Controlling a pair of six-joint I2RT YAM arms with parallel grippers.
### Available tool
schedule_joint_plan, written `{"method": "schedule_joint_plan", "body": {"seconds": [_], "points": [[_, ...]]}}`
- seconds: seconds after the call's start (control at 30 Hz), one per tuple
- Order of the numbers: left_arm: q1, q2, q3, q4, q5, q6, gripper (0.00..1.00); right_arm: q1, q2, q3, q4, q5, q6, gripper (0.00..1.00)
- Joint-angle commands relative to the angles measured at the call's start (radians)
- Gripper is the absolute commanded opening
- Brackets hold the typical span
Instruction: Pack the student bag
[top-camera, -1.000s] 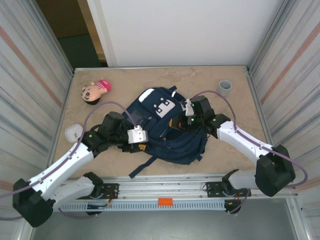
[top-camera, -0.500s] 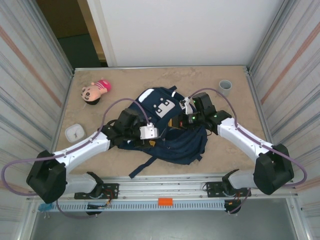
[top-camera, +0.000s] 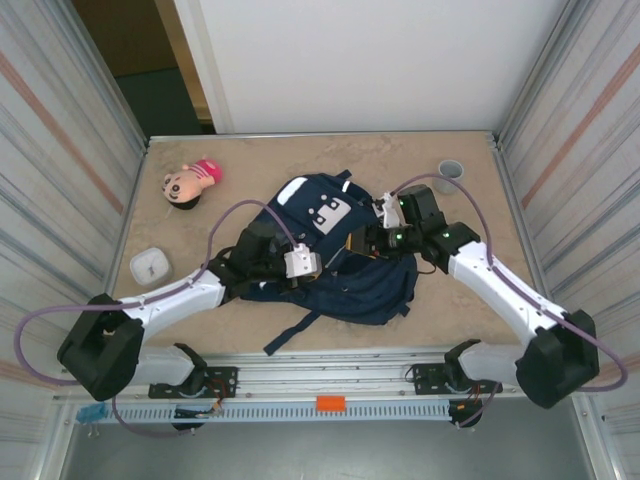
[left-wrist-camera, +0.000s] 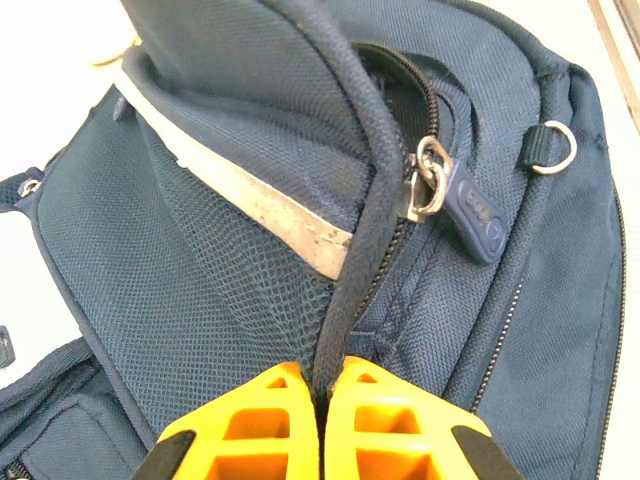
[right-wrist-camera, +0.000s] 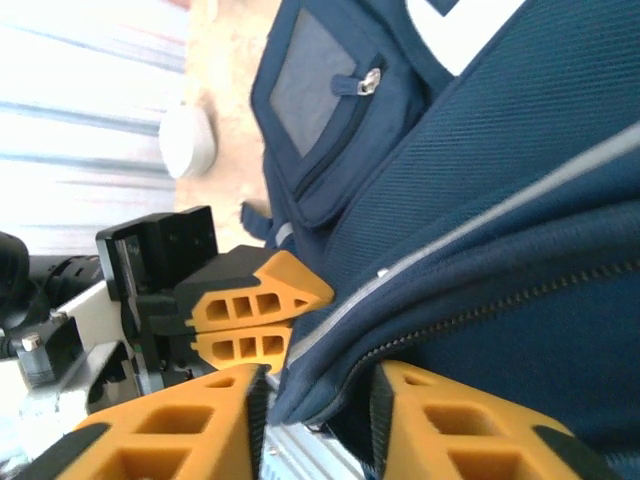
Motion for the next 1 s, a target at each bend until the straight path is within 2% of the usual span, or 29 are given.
{"method": "schedule_joint_plan", "body": {"seconds": [0.0,0.17,0.27,0.37,0.47,0.57,0.63,0.83,0.97], "points": [[0.000,-0.001,-0.021,0.150,0.090,-0.115,0.00,0.059,-0.106,0.058,-0.156,0.231,-0.012,0.39],[-0.001,0.006,-0.017,0.153,0.120,-0.158,0.00,0.264,-0.185,0.115,-0.350,0.619,0.065,0.40],[0.000,0.002,-0.013,0.143,0.124,-0.159,0.00,0.414,-0.187,0.134,-0.417,0.800,0.155,0.39],[0.000,0.002,-0.007,0.133,0.120,-0.166,0.00,0.548,-0.152,0.137,-0.431,0.927,0.245,0.39],[-0.001,0.005,0.007,0.109,0.126,-0.168,0.00,0.646,-0.075,0.148,-0.416,1.007,0.275,0.40],[0.000,0.008,0.020,0.092,0.132,-0.169,0.00,0.695,0.031,0.205,-0.427,1.072,0.268,0.43],[-0.001,0.007,0.021,0.094,0.135,-0.174,0.00,0.710,0.094,0.246,-0.432,1.098,0.255,0.44],[-0.001,0.002,0.024,0.092,0.138,-0.182,0.00,0.714,0.214,0.278,-0.362,1.065,0.210,0.46],[0.000,-0.006,0.026,0.088,0.138,-0.184,0.00,0.710,0.258,0.289,-0.424,1.132,0.272,0.47]]}}
